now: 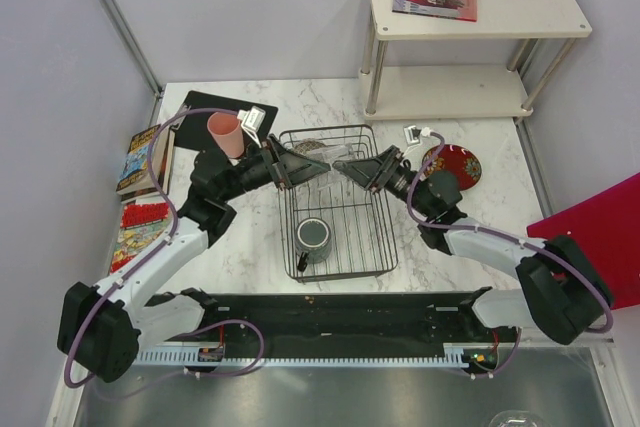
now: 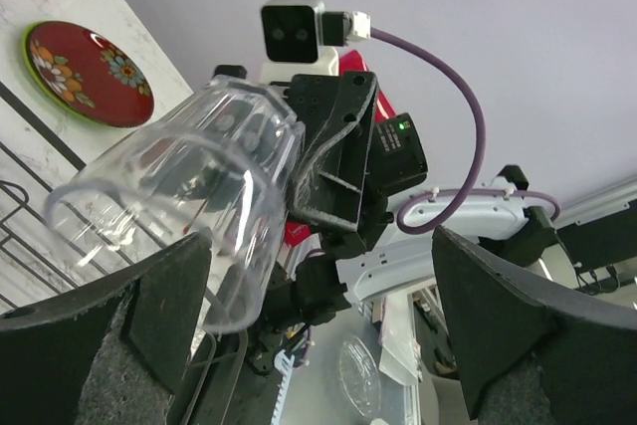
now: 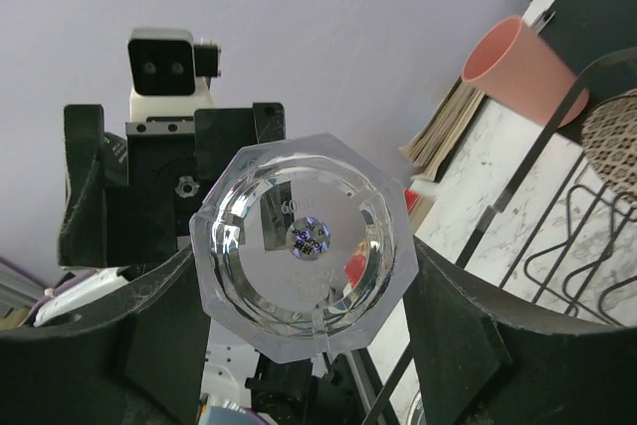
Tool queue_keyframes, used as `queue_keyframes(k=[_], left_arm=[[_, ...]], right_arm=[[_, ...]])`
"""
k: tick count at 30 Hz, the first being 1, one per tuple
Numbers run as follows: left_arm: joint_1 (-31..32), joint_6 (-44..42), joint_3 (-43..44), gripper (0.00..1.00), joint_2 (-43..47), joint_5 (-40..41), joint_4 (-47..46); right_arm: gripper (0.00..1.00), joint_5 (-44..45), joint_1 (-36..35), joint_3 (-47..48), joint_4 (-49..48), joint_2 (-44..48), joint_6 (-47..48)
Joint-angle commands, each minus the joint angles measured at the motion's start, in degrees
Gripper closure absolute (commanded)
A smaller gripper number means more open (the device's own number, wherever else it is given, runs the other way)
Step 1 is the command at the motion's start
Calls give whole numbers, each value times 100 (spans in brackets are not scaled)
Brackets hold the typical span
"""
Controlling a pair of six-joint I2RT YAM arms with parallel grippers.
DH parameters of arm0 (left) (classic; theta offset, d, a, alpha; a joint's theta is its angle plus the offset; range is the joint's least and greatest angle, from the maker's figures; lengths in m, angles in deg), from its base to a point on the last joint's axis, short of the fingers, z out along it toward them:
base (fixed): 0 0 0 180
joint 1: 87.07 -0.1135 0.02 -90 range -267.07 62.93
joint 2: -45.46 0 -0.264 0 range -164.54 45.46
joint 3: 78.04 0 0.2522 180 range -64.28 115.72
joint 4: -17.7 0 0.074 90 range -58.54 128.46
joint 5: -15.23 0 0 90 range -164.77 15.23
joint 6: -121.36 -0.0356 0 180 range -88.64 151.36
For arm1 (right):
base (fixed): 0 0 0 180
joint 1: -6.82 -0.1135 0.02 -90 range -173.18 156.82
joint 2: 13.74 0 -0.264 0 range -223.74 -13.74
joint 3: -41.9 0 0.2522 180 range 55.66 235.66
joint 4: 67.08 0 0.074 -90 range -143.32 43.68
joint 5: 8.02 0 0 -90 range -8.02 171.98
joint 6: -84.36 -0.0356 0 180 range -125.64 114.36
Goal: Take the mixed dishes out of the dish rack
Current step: Adjust the cup.
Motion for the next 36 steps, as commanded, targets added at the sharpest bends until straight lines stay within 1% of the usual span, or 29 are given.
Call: queue_keyframes(k=[1, 3, 5, 7, 12, 14, 17, 18, 20, 22, 24, 25, 26, 27, 28, 30, 31, 32, 33, 34, 35, 36], left_arm=[[173, 59, 335, 5, -202, -284, -346], [200, 68, 361, 8, -212, -311, -346], [200, 51, 318, 14, -142, -276, -346], [200, -54, 318, 19, -80, -241, -250], [191, -327, 370, 19, 122, -39, 268], [191, -380, 362, 19, 175, 40, 330], [191, -380, 344, 22, 175, 58, 366], [191, -380, 335, 32, 175, 49, 357], [191, -371, 326, 44, 149, 58, 339], [191, -354, 318, 52, 140, 40, 313], [191, -354, 317, 55, 123, 23, 278], [191, -345, 309, 64, 122, 14, 260], [191, -336, 309, 69, 96, 5, 243], [191, -327, 317, 85, 87, -3, 234], [191, -327, 309, 97, 79, -4, 225], [191, -327, 335, 98, 52, -12, 286], [191, -397, 361, 98, 70, 22, 365], [191, -485, 405, 98, 105, 232, 540], [191, -599, 432, 98, 235, 373, 881], [183, -922, 484, 98, 298, 531, 1197], [183, -1134, 728, 98, 350, 907, 1540], [174, -1345, 887, 98, 377, 1093, 1891]], right_arm=[[100, -212, -354, 462, -685, -456, -74], [100, -169, -459, 472, -720, -519, -74], [100, -99, -460, 402, -712, -484, -48], [100, 16, -460, 358, -502, -318, 48], [100, 244, -460, 208, -27, 52, 400], [100, 280, -460, 182, 114, 184, 470], [100, 262, -460, 120, 141, 228, 497], [100, 245, -460, 103, 132, 228, 497], [100, 149, -460, 103, 123, 193, 471], [100, 104, -460, 94, 53, 132, 409], [100, -9, -460, 120, 53, 70, 391], [100, -62, -460, 129, 36, 18, 365], [100, -89, -460, 146, 35, -17, 348], [100, -176, -460, 155, 18, -44, 339], [100, -195, -451, 155, 18, -70, 330], [99, -204, -460, 155, 79, -88, 330], [89, -212, -460, 164, 149, -53, 365], [72, -169, -460, 181, 280, -18, 504], [35, -90, -460, 216, 847, 43, 636], [19, 172, -460, 321, 1253, 218, 803], [7, 357, -460, 409, 1718, 341, 1005], [2, 568, -468, 506, 2741, 473, 1529]])
